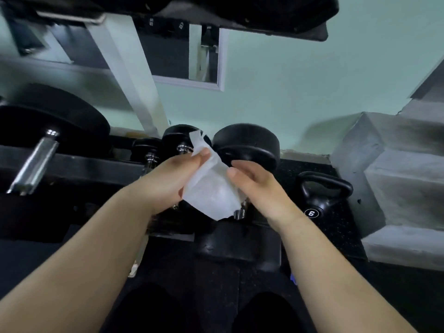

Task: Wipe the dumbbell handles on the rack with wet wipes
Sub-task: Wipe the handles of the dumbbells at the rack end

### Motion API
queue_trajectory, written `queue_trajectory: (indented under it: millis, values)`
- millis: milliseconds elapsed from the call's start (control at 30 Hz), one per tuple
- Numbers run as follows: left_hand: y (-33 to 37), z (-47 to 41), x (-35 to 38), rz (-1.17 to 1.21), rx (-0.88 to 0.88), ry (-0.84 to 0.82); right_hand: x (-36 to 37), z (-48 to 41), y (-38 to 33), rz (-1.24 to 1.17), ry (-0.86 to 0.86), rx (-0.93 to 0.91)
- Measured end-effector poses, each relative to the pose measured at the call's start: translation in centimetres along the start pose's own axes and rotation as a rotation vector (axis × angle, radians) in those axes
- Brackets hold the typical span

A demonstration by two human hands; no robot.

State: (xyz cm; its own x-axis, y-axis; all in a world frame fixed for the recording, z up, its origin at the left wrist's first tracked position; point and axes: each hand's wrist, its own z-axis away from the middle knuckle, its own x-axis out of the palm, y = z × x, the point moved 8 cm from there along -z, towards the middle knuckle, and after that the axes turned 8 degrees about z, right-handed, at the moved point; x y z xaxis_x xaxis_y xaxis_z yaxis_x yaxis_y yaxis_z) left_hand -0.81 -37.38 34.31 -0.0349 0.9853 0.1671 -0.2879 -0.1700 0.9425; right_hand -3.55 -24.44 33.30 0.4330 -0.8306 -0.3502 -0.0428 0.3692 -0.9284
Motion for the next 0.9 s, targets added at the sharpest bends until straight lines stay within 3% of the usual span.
queue_trajectory:
  millis: [100, 200, 333, 467, 633, 733, 900]
  values:
    - [0.7, 1.3, -1.8, -0.119, 0.103, 0.1, 3.3, -1.6, -1.1, 0.104, -0.217, 0.027]
    - [0.2, 2.5, -4.7, -0.056, 0.119, 0.234, 5.6, -2.7, -0.3, -0.088, -0.24, 0.094]
    - [-1.0, 3.9, -5.5, -0.03, 0.188, 0.12, 7.1, -3.5, 0.4, -0.285, -0.221, 0.115]
    - [-0.9, 4.3, -7.1, -0.183, 0.269, 0.31, 7.8, -3.6, 0.1, -0.478, -0.35, 0.126]
    - [0.6, 3.9, -6.1, -0.288, 0.305, 0.179, 8.4, -3.5, 0.2, -0.436, -0.454, 0.079]
    - [1.4, 4.1, -5.9, -0.168, 0.311, 0.092, 7.3, -3.6, -0.3, -0.589, -0.35, 0.042]
    - [1.2, 4.3, -6.0, -0.052, 0.313, -0.062, 6.5, -2.9, -1.1, -0.532, -0.3, -0.013]
